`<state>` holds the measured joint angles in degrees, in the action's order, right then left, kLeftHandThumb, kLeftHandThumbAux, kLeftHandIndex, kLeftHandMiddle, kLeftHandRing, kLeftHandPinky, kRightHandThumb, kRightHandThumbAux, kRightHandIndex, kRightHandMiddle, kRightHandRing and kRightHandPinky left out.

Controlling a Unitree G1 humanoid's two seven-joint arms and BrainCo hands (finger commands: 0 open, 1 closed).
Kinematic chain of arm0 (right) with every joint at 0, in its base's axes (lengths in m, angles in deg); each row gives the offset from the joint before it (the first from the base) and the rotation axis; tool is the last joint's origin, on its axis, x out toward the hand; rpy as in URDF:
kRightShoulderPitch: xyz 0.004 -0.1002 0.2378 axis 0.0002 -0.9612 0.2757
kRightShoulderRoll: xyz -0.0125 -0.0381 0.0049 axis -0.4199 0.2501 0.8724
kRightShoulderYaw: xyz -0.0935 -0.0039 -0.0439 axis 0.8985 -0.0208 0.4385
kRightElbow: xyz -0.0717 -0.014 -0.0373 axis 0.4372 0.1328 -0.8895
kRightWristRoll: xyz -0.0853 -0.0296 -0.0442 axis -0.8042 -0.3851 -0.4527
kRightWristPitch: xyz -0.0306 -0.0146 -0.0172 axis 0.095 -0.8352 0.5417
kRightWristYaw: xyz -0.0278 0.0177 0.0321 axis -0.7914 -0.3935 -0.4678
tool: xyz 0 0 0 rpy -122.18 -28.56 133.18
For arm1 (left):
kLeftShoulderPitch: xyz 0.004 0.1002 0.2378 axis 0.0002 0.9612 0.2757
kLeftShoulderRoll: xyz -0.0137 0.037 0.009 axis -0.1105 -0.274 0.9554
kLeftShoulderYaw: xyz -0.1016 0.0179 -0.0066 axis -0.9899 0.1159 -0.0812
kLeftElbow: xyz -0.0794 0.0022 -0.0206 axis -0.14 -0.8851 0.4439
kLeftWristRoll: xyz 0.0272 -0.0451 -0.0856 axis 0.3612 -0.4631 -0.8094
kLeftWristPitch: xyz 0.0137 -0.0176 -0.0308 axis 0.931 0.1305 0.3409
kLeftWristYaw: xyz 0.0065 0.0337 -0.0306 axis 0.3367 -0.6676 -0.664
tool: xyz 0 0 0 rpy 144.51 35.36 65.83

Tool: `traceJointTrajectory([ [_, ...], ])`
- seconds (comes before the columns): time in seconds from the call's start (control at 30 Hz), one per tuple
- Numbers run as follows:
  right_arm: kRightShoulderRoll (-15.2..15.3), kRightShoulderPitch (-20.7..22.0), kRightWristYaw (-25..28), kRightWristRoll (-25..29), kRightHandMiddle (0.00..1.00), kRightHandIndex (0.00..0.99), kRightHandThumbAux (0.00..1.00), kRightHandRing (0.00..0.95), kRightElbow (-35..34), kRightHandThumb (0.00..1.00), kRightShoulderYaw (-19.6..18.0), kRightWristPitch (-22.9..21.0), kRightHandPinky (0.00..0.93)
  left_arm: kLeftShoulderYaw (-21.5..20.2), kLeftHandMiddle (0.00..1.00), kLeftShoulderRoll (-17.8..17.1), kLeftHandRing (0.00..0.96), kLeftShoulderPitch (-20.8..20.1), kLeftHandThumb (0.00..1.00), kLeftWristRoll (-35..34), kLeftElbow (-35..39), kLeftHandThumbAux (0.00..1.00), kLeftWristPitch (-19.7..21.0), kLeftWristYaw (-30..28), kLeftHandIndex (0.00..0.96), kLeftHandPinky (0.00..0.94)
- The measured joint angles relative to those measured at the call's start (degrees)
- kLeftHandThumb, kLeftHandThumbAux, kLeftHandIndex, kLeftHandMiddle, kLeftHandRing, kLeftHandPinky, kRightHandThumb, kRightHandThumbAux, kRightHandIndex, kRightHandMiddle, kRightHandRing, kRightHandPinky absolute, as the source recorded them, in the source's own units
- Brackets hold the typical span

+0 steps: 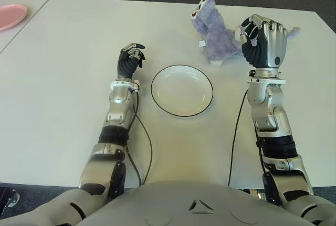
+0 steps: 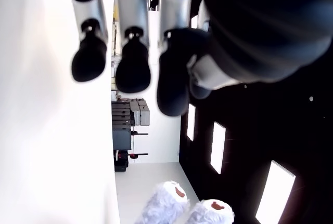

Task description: Put the doll into the plate.

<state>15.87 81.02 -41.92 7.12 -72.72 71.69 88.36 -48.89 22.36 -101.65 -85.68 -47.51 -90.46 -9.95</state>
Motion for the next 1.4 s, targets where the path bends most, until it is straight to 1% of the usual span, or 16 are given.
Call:
traceJointTrajectory([
  [0.13, 2.16, 0.35, 0.55, 0.21, 0.485, 0.420, 0.706, 0.477, 0.90, 0.708, 0.00, 2.36, 0.428, 0.00, 0.740, 0.03, 0.760, 0.00, 0.715, 0.00, 0.00, 0.700, 0.04, 0.00, 0.444, 0.723],
  [0.17, 2.83, 0.50, 0.71, 0.21, 0.479, 0.419, 0.706, 0.471, 1.26, 0.707, 0.00, 2.98, 0.420, 0.00, 0.740, 0.03, 0.760, 0.00, 0.715, 0.00, 0.00, 0.700, 0.05, 0.00, 0.444, 0.723],
  [0.23, 4.03, 0.83, 0.91, 0.29, 0.421, 0.416, 0.708, 0.409, 2.01, 0.701, -0.04, 4.09, 0.367, -0.01, 0.740, 0.04, 0.759, 0.00, 0.715, 0.00, 0.00, 0.700, 0.05, 0.00, 0.444, 0.725],
  [0.27, 4.69, 1.04, 1.17, 0.36, 0.410, 0.416, 0.708, 0.397, 2.50, 0.700, -0.04, 4.74, 0.358, -0.01, 0.740, 0.04, 0.759, 0.00, 0.715, 0.00, 0.00, 0.700, 0.05, 0.00, 0.444, 0.725],
  [0.3, 5.53, 1.32, 1.58, 0.43, 0.375, 0.363, 0.630, 0.364, 3.12, 0.639, -0.03, 5.45, 0.337, -0.01, 0.740, 0.04, 0.759, 0.00, 0.714, 0.00, 0.00, 0.700, 0.05, 0.00, 0.444, 0.726],
  [0.33, 6.23, 1.54, 1.96, 0.46, 0.353, 0.330, 0.580, 0.342, 3.58, 0.599, -0.03, 5.98, 0.323, -0.01, 0.740, 0.04, 0.759, 0.00, 0.714, 0.00, 0.00, 0.700, 0.05, 0.00, 0.444, 0.727],
  [0.37, 7.01, 1.80, 2.41, 0.48, 0.345, 0.318, 0.562, 0.335, 4.10, 0.584, -0.04, 6.48, 0.318, -0.01, 0.741, 0.04, 0.759, -0.01, 0.714, 0.00, 0.00, 0.700, 0.05, 0.00, 0.444, 0.727],
  [0.4, 7.67, 2.02, 2.86, 0.51, 0.301, 0.275, 0.522, 0.293, 4.46, 0.557, -0.05, 6.84, 0.278, -0.01, 0.741, 0.04, 0.759, -0.01, 0.714, 0.00, 0.00, 0.700, 0.05, 0.00, 0.444, 0.728],
  [0.47, 8.82, 2.42, 4.17, 1.14, 0.263, 0.237, 0.488, 0.256, 4.92, 0.533, -0.15, 7.57, 0.243, -0.01, 0.741, 0.04, 0.760, -0.01, 0.714, 0.00, 0.00, 0.700, 0.06, 0.00, 0.444, 0.728],
  [0.53, 9.67, 2.67, 5.74, 1.86, 0.183, 0.168, 0.434, 0.177, 5.09, 0.495, -0.27, 8.00, 0.170, 0.00, 0.740, 0.04, 0.759, -0.01, 0.713, 0.00, 0.00, 0.700, 0.06, 0.00, 0.444, 0.729],
  [0.73, 12.69, 2.81, 14.24, 4.68, 0.061, 0.061, 0.334, 0.057, 4.84, 0.447, -0.47, 8.24, 0.069, 0.04, 0.738, 0.04, 0.757, -0.01, 0.713, 0.00, 0.00, 0.701, 0.05, 0.00, 0.443, 0.723],
  [0.83, 14.33, 2.84, 18.29, 6.02, 0.025, 0.032, 0.302, 0.022, 4.74, 0.436, -0.55, 8.26, 0.046, 0.06, 0.736, 0.04, 0.756, -0.03, 0.713, 0.00, -0.01, 0.701, 0.05, 0.00, 0.443, 0.723],
  [0.93, 16.02, 2.98, 21.91, 6.87, 0.008, 0.010, 0.265, 0.007, 4.74, 0.423, -0.57, 8.32, 0.015, 0.05, 0.734, 0.04, 0.755, -0.03, 0.713, 0.00, -0.01, 0.701, 0.05, 0.00, 0.443, 0.727],
  [1.07, 18.18, 3.76, 25.62, 8.21, 0.002, 0.002, 0.235, 0.001, 5.56, 0.411, -0.58, 9.05, 0.003, 0.01, 0.733, 0.04, 0.757, -0.08, 0.713, 0.00, -0.12, 0.701, 0.04, 0.00, 0.443, 0.725],
  [1.2, 19.55, 4.78, 27.70, 9.22, 0.000, 0.000, 0.199, 0.000, 6.74, 0.397, -0.52, 10.23, 0.000, -0.05, 0.735, 0.04, 0.757, -0.16, 0.714, 0.00, -0.29, 0.701, -0.01, 0.00, 0.443, 0.727],
  [1.4, 21.29, 7.50, 29.36, 9.88, 0.000, 0.000, 0.177, 0.000, 11.67, 0.402, 0.11, 13.77, 0.000, -0.23, 0.735, 0.05, 0.756, -0.35, 0.715, -0.01, -0.61, 0.700, -0.06, 0.00, 0.444, 0.725],
])
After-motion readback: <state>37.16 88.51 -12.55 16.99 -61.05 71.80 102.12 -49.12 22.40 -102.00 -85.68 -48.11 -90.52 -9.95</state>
